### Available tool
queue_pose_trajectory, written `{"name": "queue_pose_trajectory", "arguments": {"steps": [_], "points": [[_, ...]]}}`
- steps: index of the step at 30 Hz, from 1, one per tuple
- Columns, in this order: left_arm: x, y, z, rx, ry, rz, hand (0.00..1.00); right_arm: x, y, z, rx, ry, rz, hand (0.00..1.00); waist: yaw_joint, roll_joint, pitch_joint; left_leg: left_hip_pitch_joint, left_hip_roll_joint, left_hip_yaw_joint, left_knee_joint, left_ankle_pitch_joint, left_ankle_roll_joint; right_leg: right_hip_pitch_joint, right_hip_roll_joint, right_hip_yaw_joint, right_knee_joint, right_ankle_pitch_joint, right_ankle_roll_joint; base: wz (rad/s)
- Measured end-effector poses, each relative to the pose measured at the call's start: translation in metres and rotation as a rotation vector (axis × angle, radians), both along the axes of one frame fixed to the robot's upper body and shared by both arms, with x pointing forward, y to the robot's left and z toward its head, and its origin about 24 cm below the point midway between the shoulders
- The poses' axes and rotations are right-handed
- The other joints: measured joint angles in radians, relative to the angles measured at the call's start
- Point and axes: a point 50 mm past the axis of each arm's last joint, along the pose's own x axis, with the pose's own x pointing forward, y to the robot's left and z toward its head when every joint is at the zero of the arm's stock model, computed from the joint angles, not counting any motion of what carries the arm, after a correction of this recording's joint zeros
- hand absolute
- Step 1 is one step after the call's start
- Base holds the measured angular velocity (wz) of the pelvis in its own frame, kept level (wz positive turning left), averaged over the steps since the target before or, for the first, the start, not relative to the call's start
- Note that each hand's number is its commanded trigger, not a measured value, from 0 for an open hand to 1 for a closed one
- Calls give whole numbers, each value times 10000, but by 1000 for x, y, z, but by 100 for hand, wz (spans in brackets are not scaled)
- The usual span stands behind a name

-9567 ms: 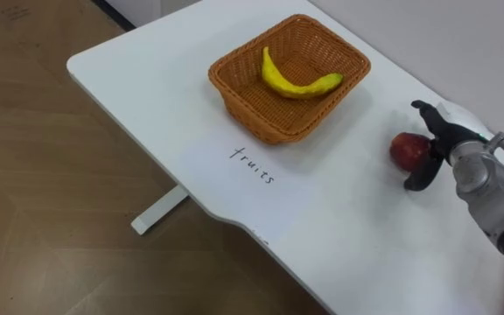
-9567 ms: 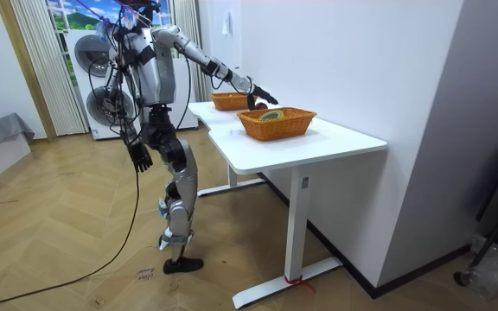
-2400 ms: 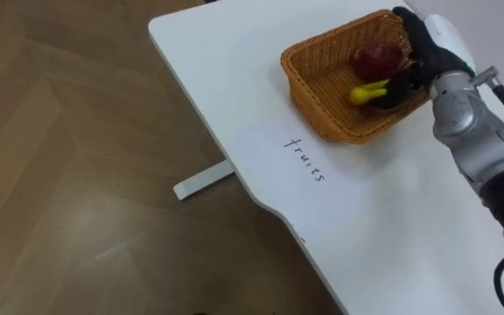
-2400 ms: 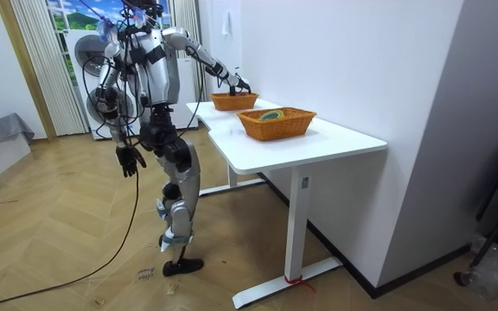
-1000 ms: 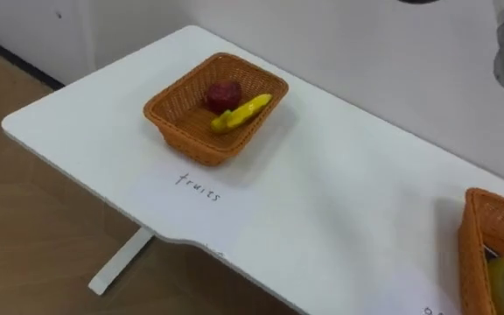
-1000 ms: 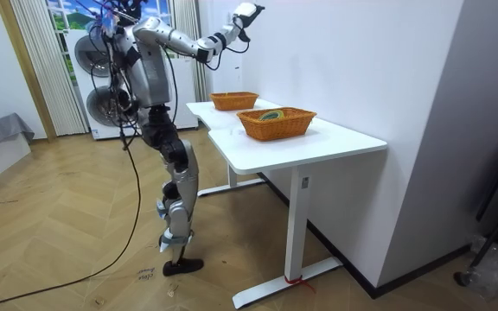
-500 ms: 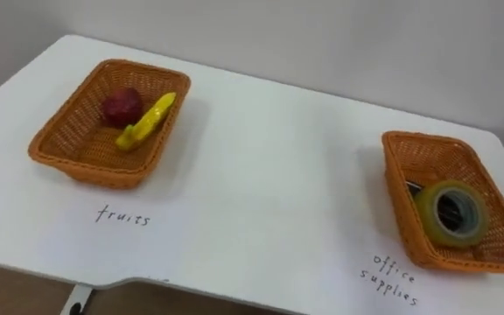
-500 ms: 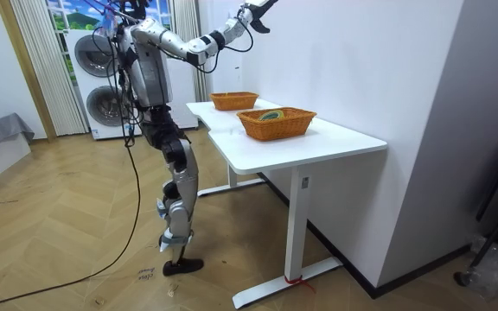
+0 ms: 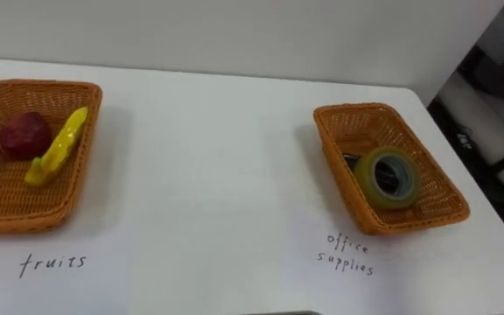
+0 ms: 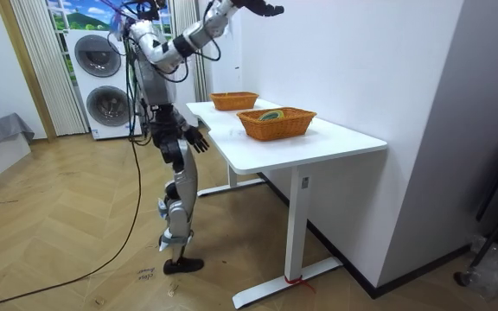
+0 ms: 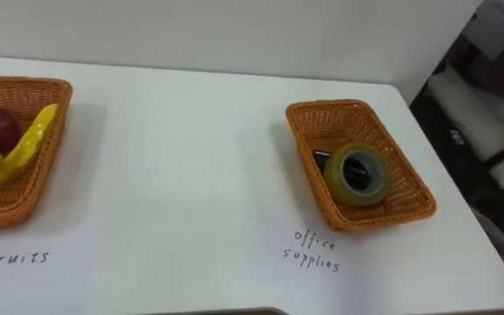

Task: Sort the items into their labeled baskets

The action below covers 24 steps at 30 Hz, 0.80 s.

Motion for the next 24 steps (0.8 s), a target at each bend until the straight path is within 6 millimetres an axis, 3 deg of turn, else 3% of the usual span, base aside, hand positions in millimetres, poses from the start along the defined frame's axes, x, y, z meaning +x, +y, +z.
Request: {"name": "queue_pose_trajectory", "arguments": {"steps": [8, 11, 15, 18, 20, 22, 24], "points": [[-10, 2, -3, 206, 223, 479, 0, -51, -34, -19, 683, -816, -2057, 0, -248, 46, 22, 244, 146, 556, -200, -84, -127, -96, 195, 268, -7, 41, -68, -23], [-12, 2, -4, 399, 279, 654, 0, -79, -49, -37, 1441, -1343, -2970, 0, -291, 75, 43, 283, 212, 719, -212, -107, -159, -119, 263, 391, -16, 52, -85, -14], [-19, 3, -5, 568, 439, 1106, 0, -121, -58, -91, 3574, -1629, -4439, 0, -275, 131, 13, 238, 302, 840, -171, -221, -228, -102, 371, 491, -190, 113, -184, -13], [-26, -1, -8, 603, 521, 1459, 0, -157, -57, -139, 5477, -1584, -5744, 0, -359, 389, -28, 245, 303, 844, -199, -234, -232, -110, 383, 503, -191, 113, -184, 0], [-31, -4, -10, 604, 609, 1603, 0, -181, -52, -171, 6741, -1522, -6792, 0, -329, 545, -11, 266, 295, 869, -241, -232, -231, -125, 379, 506, -191, 113, -184, 0], [-34, -8, -12, 455, 656, 1731, 0, -213, -42, -210, 8408, -1375, -8178, 0, -405, 794, -67, 270, 289, 866, -268, -234, -230, -138, 370, 502, -189, 109, -179, 0], [-39, -9, -13, 399, 741, 1831, 0, -232, -34, -239, 9602, -1174, -9286, 0, -523, 957, -47, 269, 266, 851, -267, -232, -226, -136, 344, 553, -187, 48, -175, 0]]}}
